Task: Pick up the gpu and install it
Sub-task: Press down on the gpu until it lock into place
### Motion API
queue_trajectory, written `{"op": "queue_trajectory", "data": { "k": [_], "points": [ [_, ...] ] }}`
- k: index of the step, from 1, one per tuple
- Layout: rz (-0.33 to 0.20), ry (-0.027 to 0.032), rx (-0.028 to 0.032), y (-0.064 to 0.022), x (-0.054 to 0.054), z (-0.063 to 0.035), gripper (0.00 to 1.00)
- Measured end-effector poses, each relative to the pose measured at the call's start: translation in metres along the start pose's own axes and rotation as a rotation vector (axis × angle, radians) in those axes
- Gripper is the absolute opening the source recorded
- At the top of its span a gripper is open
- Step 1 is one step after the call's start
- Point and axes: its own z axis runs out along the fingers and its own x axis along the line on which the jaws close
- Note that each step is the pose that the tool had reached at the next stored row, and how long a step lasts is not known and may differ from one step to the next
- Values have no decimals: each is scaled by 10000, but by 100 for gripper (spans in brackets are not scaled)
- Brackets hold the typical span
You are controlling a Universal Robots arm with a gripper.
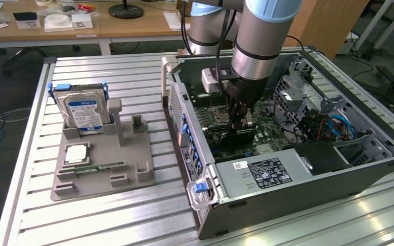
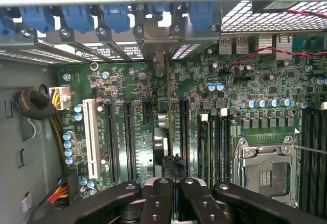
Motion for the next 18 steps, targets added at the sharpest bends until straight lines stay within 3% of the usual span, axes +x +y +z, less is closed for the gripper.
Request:
{"op": "queue_trajectory", "data": {
  "k": [18],
  "points": [
    [-1, 1, 3, 1, 0, 2, 11]
  ]
}}
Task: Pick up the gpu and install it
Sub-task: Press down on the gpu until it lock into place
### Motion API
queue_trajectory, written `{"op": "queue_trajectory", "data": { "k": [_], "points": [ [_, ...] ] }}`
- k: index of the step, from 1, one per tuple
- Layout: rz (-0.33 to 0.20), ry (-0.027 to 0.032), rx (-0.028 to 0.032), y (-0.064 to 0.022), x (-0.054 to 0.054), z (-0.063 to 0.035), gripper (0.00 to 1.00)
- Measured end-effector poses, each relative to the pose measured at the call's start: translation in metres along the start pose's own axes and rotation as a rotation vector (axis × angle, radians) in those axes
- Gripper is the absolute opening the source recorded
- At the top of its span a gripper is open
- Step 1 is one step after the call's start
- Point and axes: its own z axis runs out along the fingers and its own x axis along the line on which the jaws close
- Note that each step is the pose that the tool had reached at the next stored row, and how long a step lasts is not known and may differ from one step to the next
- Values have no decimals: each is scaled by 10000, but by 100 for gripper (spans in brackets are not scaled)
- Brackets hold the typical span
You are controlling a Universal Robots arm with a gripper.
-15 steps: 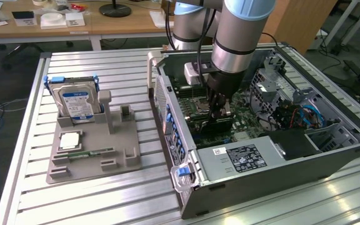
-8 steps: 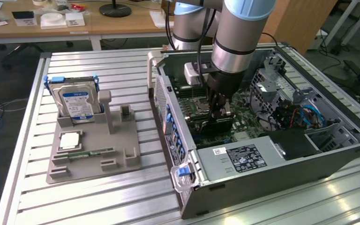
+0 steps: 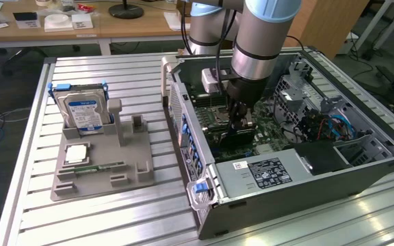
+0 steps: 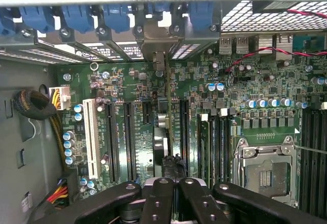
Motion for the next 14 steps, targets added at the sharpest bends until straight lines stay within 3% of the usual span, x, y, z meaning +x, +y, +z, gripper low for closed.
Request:
{"op": "queue_trajectory", "data": {
  "k": [6, 14],
  "points": [
    [2, -20, 7, 0, -3, -15, 11],
    [0, 7, -2, -7, -10, -229, 11]
  ]
}}
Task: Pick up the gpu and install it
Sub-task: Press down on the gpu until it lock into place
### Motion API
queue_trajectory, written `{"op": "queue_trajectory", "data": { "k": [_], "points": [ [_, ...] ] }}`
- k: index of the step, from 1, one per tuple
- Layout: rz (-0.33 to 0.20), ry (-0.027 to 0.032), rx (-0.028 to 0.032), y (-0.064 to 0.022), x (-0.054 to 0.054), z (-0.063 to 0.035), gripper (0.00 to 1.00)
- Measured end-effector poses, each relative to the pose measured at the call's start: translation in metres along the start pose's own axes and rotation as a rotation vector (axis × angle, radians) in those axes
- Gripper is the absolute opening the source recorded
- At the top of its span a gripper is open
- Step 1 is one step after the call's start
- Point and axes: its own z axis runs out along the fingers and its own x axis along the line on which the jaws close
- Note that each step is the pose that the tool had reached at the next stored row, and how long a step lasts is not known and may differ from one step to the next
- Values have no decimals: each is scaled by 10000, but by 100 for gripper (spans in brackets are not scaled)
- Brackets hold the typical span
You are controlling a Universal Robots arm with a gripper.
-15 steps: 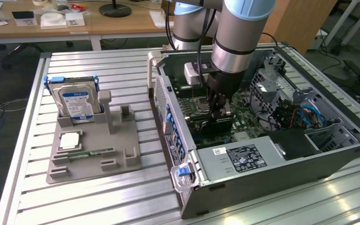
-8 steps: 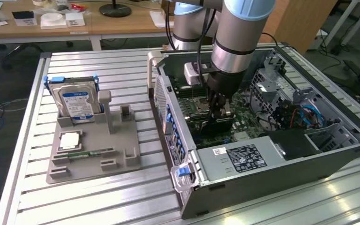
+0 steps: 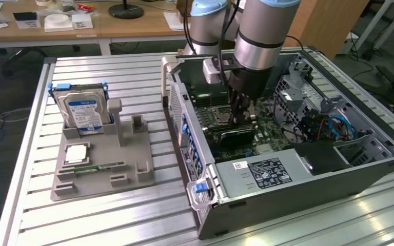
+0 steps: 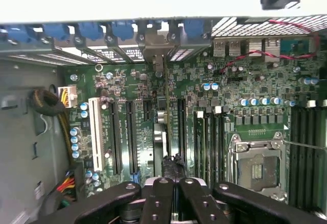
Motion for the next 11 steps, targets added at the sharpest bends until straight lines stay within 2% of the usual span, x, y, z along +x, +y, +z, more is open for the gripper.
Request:
{"op": "queue_trajectory", "data": {
  "k": [6, 11],
  "points": [
    [1, 1, 1, -6, -8, -188, 11],
    [0, 3, 0, -10, -13, -305, 11]
  ]
}}
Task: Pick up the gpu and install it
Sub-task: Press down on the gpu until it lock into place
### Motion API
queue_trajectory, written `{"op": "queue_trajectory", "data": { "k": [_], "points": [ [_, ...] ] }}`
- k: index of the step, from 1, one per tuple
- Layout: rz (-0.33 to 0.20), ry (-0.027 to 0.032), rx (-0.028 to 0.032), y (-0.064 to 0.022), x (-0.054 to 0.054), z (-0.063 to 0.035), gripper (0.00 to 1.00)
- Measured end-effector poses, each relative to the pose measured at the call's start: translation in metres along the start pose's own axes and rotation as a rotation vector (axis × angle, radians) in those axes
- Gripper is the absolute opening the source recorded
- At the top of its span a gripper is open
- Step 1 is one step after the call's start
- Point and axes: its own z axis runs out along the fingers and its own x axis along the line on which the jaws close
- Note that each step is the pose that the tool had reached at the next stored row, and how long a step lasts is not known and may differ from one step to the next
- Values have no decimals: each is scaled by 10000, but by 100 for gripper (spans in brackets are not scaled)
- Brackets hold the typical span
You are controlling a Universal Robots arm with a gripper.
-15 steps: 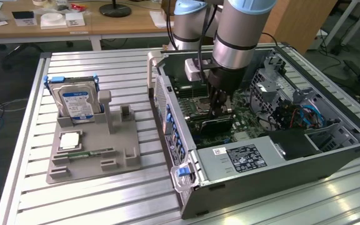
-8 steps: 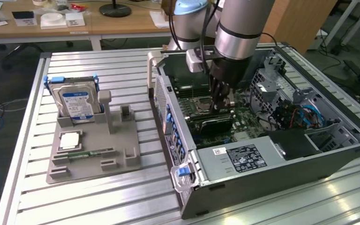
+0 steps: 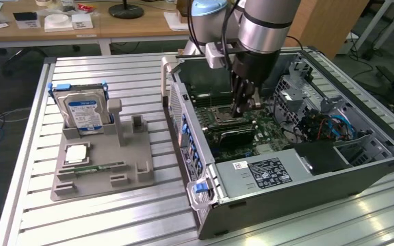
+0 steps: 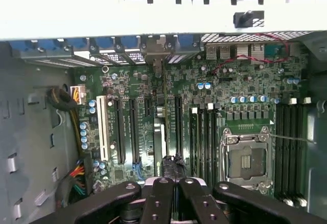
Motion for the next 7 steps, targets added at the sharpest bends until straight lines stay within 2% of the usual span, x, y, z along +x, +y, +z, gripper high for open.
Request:
{"op": "queue_trajectory", "data": {
  "k": [7],
  "points": [
    [0, 1, 1, 0, 0, -9, 11]
  ]
}}
